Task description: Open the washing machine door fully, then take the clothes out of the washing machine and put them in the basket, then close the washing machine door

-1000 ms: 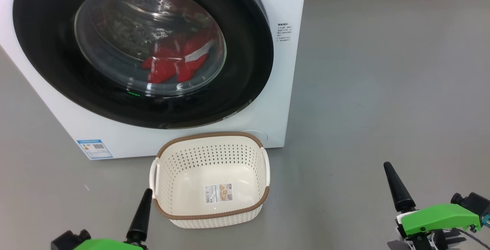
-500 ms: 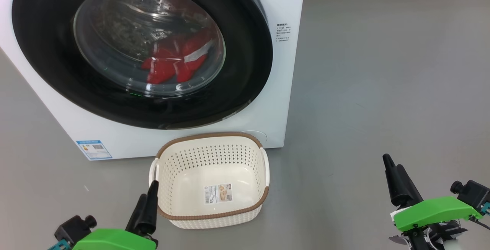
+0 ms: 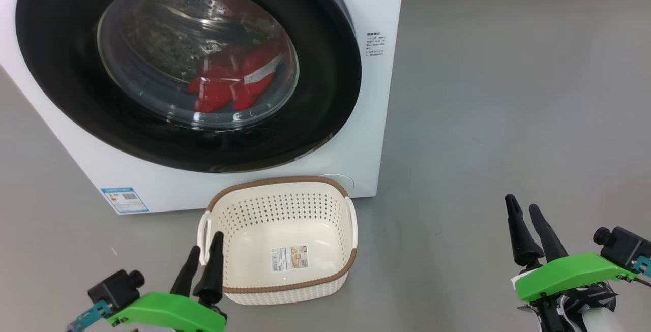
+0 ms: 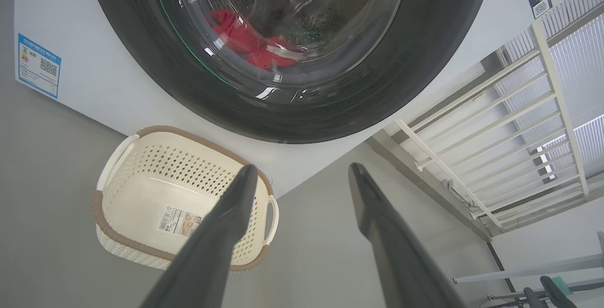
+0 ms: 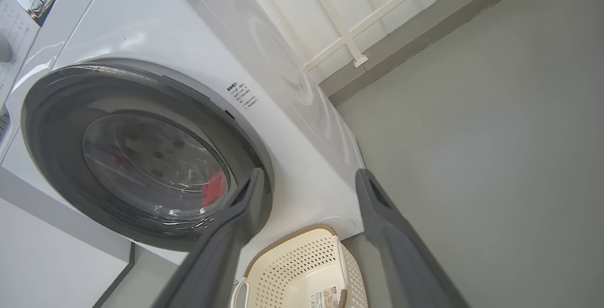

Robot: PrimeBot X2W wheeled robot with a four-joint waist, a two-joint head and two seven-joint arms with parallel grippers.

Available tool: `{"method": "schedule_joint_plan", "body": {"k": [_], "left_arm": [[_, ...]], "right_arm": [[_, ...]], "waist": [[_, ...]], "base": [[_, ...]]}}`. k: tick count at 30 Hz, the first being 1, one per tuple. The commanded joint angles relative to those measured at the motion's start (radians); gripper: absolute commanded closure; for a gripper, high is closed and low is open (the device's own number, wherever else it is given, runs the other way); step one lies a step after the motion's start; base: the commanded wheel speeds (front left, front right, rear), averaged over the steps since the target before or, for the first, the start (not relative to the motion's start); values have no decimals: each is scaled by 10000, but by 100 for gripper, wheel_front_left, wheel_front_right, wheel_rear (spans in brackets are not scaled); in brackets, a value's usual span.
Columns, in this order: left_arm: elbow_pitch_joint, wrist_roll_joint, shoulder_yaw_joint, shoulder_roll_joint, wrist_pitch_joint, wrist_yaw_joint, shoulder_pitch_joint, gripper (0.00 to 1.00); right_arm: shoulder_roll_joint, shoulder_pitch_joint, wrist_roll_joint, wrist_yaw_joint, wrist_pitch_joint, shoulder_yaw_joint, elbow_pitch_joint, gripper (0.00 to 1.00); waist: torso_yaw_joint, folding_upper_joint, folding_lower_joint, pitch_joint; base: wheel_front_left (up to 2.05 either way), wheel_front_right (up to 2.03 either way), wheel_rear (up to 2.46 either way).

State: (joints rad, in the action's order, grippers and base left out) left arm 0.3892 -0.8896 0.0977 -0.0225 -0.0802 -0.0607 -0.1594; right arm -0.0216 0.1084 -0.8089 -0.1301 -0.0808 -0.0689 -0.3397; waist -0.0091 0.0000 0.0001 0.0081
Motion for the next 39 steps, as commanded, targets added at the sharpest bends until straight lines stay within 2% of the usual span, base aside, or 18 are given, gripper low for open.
{"method": "schedule_joint_plan", "body": {"k": [1, 10, 39], "left_arm": [[-166, 389, -78, -163, -140, 53, -564, 0], [-105, 1674, 156, -183, -436, 98, -818, 0], [-428, 4771, 497, -239, -1264, 709, -1415, 0]], "right_arm": [[-141, 549, 373, -3, -145, 157, 293, 0], [-167, 722, 1660, -4, -440, 237, 322, 0], [-239, 1293, 4940, -5, -1262, 606, 260, 0]], "waist": [[-1, 0, -1, -3], [-16, 0, -1, -103], [94, 0, -1, -101]], "base": [[0, 0, 0], [0, 0, 0], [0, 0, 0]]}}
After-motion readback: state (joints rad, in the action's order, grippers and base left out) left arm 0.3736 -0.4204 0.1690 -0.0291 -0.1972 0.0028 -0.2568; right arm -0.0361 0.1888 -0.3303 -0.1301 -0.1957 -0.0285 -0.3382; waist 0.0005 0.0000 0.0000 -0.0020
